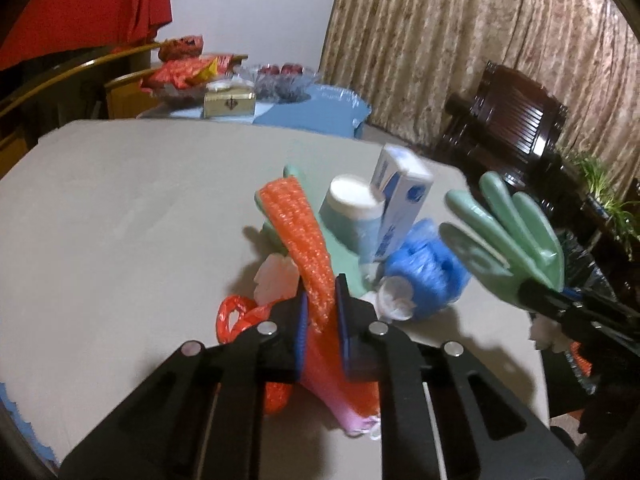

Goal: Collect trash
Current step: 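Grasp the green glove with the right gripper while the left grasps an orange foam net, then carry both items over the bin and open both grippers to drop them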

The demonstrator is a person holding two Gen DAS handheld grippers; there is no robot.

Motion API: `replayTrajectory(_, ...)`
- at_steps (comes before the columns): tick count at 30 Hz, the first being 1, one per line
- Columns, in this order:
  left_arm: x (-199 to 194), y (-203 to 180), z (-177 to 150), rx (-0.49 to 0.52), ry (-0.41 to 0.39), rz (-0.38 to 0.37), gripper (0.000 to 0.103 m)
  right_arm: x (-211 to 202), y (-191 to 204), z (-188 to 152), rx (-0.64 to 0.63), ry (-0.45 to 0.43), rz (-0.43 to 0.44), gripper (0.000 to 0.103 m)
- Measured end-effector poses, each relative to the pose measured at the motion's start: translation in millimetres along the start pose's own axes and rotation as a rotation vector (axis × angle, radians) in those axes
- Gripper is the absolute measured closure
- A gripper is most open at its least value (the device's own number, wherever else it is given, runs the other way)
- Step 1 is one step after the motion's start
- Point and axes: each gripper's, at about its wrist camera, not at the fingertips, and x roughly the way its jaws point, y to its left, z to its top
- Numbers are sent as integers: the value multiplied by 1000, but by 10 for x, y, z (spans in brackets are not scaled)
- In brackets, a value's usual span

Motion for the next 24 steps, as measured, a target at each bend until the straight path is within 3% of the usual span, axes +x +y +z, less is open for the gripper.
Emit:
replayTrajectory(7, -419, -182, 130, 22, -76, -23, 92, -258, 4, 80, 2, -53, 8, 81)
replayTrajectory(24, -728, -826, 211, 99, -104, -119, 92, -979, -119, 200, 31, -169, -29, 81)
